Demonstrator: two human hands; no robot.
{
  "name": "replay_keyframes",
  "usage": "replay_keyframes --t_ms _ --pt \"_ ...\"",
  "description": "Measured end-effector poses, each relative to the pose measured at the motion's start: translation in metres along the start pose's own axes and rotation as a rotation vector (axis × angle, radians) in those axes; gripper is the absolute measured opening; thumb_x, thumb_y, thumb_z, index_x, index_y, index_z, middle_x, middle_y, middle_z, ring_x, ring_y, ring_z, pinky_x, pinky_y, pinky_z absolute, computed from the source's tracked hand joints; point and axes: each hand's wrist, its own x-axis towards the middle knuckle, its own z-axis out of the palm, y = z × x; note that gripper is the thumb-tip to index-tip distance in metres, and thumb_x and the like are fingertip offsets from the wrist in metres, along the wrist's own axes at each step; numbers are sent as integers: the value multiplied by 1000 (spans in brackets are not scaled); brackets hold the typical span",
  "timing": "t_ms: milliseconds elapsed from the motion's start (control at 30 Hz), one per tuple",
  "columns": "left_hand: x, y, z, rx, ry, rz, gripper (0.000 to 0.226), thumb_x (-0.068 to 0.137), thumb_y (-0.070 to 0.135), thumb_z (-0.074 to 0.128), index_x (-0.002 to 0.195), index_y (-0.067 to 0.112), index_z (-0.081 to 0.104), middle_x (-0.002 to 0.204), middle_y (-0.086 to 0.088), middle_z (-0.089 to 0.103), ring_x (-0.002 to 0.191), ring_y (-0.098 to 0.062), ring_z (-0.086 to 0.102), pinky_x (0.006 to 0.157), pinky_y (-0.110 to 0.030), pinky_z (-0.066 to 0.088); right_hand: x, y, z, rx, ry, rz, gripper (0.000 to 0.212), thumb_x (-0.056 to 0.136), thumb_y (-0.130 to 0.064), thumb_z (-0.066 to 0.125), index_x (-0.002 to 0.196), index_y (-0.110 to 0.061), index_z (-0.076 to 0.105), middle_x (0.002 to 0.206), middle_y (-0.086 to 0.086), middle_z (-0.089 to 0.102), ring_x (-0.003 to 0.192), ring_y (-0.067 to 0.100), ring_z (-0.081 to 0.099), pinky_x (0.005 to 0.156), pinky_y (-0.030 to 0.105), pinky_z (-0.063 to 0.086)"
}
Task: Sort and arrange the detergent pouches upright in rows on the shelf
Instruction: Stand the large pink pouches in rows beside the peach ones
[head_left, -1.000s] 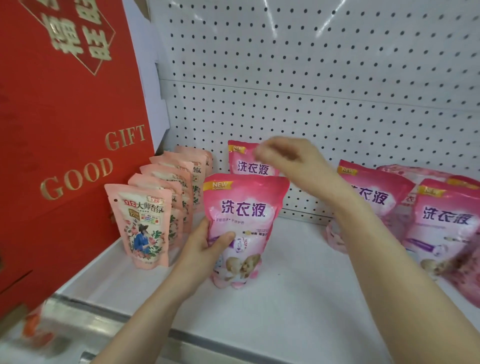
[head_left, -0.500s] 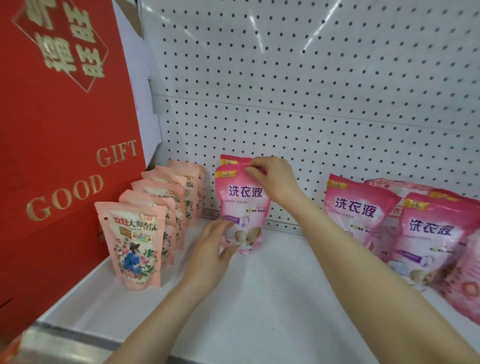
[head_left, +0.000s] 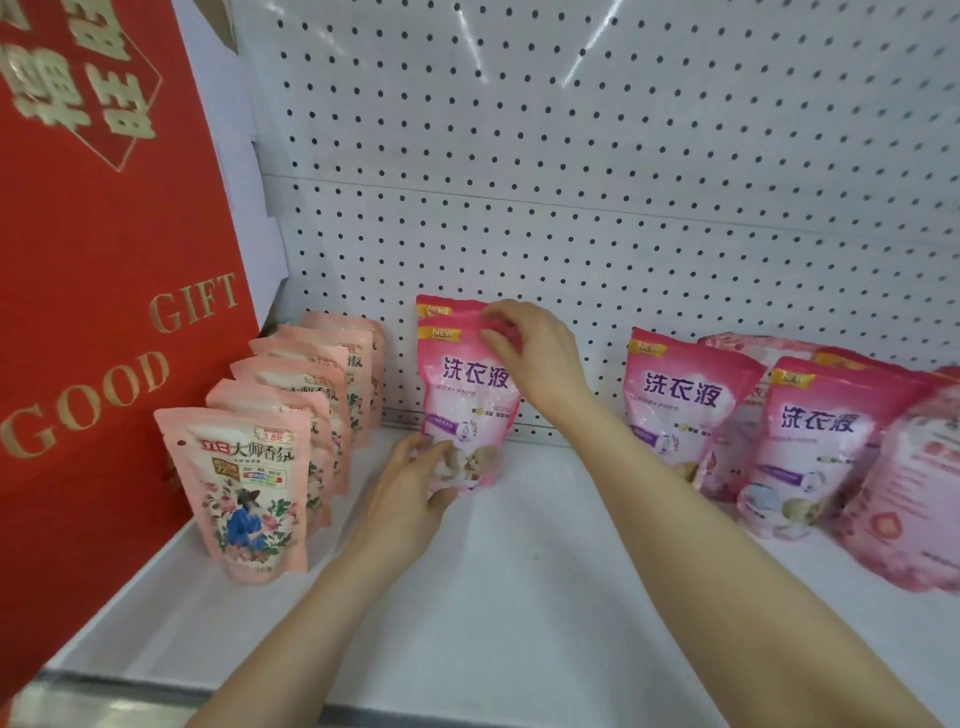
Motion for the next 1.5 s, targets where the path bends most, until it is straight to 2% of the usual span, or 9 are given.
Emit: replay_keyframes --t_ms 200,500,800,867,933,1033,1267,1400,1500 --pt "-7 5 6 -3 -54 34 46 90 23 63 134 21 53 133 -4 46 112 -24 55 97 -34 45 -83 21 -46 -108 134 44 45 94 -18 61 138 -18 51 128 4 59 115 21 56 93 34 46" --pt "12 89 72 -261 -292 107 50 88 20 66 136 15 50 127 -2 56 105 -16 58 89 -26 44 -189 106 -163 -333 269 417 50 96 -4 51 142 -19 46 137 6 57 121 26 54 97 43 48" --pt "86 159 138 -703 -198 -147 58 85 18 71 136 14 43 129 -2 59 115 -18 58 91 -33 49 -136 160 -233 -582 68 181 59 94 -1 52 150 -6 35 155 19 35 145 34 30 119 46 28" --pt "88 162 144 -731 -187 -168 53 84 15 72 131 13 47 123 -3 63 106 -17 62 84 -29 50 -125 168 -235 -581 16 178 53 98 -10 51 149 -7 37 150 18 44 144 33 31 118 45 28" --pt "85 162 146 -727 -150 -176 50 81 17 76 125 13 52 118 -1 65 101 -16 63 85 -30 50 -116 174 -235 -581 20 147 39 99 -21 52 136 -8 54 125 16 65 128 33 46 102 41 40" --pt "70 161 144 -706 -101 -164 45 77 19 78 117 17 57 108 4 68 94 -12 66 86 -32 52 -109 174 -234 -464 81 163 24 97 -30 57 107 -16 73 90 12 69 95 30 57 75 35 45" --pt "30 157 132 -693 -6 -183 37 71 25 83 103 16 66 93 5 73 79 -6 70 64 -19 54 -114 154 -233 -216 155 222 14 87 -39 70 91 -27 76 75 -6 70 70 14 62 66 31 49" --pt "17 157 121 -794 -49 -180 27 78 23 77 102 19 65 95 7 72 84 -9 70 74 -29 57 -136 156 -229 278 330 419 35 77 -38 80 108 -28 67 96 -11 71 90 6 67 80 30 56" --pt "12 155 113 -819 -71 -175 25 82 23 73 104 15 67 101 -2 74 86 -16 72 78 -34 57 -160 159 -216 598 256 630 39 77 -33 81 112 -25 65 110 -4 73 101 17 69 86 36 56"
